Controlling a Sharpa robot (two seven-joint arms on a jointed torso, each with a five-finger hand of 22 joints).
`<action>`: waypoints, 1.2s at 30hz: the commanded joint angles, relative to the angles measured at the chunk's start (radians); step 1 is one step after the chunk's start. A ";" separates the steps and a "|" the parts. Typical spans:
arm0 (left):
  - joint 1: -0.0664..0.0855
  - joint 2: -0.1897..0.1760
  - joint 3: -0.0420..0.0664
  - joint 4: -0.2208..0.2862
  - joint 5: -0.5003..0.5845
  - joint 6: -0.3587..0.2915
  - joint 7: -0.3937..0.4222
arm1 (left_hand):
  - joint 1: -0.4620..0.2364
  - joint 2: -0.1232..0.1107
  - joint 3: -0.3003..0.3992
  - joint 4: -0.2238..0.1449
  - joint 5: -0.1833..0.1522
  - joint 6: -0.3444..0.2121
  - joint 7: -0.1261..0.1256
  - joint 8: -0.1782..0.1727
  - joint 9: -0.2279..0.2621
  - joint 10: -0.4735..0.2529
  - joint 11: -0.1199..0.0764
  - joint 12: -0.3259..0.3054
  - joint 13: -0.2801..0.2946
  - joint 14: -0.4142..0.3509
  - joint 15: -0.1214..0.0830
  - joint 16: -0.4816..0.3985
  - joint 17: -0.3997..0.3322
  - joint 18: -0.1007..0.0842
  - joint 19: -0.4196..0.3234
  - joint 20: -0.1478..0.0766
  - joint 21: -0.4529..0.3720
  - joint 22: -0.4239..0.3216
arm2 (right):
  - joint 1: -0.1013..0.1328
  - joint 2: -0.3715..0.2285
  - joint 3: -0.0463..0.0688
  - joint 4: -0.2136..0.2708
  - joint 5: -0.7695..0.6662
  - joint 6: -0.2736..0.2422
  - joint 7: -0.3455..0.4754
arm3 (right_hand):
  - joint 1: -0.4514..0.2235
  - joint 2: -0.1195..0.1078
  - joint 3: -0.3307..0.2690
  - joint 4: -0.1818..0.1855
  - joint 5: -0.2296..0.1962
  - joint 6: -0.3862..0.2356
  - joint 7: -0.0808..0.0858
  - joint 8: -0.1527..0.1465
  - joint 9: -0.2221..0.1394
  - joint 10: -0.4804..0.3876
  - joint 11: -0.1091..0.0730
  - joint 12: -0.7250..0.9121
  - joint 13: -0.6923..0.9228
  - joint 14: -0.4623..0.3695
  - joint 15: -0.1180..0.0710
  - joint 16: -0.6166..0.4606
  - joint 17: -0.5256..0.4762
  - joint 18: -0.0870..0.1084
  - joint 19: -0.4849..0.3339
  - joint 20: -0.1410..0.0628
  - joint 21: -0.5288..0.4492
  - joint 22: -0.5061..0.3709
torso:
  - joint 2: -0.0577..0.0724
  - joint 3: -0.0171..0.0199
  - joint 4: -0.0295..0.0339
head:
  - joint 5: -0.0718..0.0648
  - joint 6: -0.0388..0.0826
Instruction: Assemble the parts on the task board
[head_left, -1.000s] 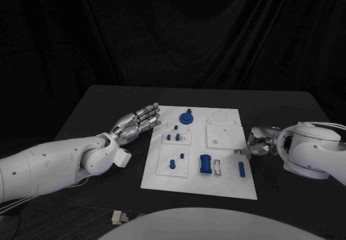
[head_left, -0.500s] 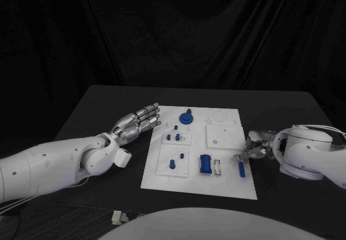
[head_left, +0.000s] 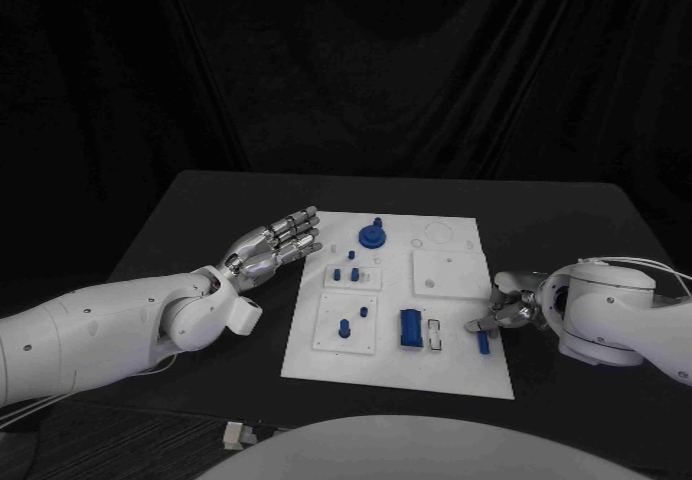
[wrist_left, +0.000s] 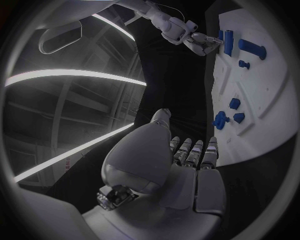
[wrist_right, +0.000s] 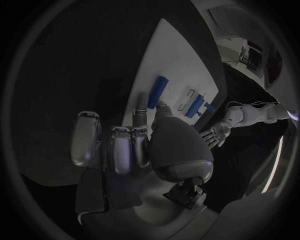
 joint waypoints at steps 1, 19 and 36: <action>-0.001 0.003 0.001 0.001 0.005 0.014 0.009 | 0.007 -0.001 -0.001 -0.005 0.005 0.004 0.007 0.005 0.001 0.002 0.008 0.004 0.001 0.003 0.007 0.007 0.001 -0.013 0.004 0.006 0.006 0.001 | -0.007 0.002 -0.001 -0.001 0.001 0.041 -0.024 | 0.008 0.005 -0.006 -0.001 -0.007 -0.008 -0.001 -0.006 -0.002 0.104 0.006 0.004 0.263 0.105 0.002 0.006 0.263 0.003 -0.009 0.001 -0.008 0.164 | 0.000 0.0002 -0.0009 | 0.000 0.000; -0.002 0.004 0.001 0.000 0.005 0.015 0.006 | 0.007 -0.001 -0.001 -0.005 0.005 0.004 0.007 0.005 0.001 0.002 0.008 0.004 0.001 0.003 0.007 0.007 0.001 -0.013 0.004 0.006 0.006 0.001 | -0.024 0.019 -0.001 -0.004 0.013 0.025 -0.025 | 0.142 0.013 0.024 -0.068 0.219 -0.070 0.011 -0.051 -0.019 0.104 0.016 0.004 0.263 0.097 0.009 -0.011 0.233 0.017 -0.034 0.008 -0.091 0.138 | 0.000 0.0000 -0.0002 | 0.002 0.000; -0.003 0.006 0.001 0.000 0.005 0.017 0.002 | 0.007 -0.001 0.000 -0.006 0.005 0.002 0.008 0.005 0.001 0.002 0.010 0.004 0.001 0.003 0.008 0.007 0.001 -0.014 0.005 0.007 0.006 0.001 | -0.025 0.018 -0.001 0.000 0.136 -0.074 -0.019 | 0.208 -0.006 0.123 -0.138 0.394 -0.129 0.039 -0.094 -0.054 0.104 0.040 0.004 0.263 0.097 0.029 -0.014 0.228 0.020 -0.033 0.026 -0.121 0.132 | 0.001 0.0000 -0.0016 | 0.003 0.000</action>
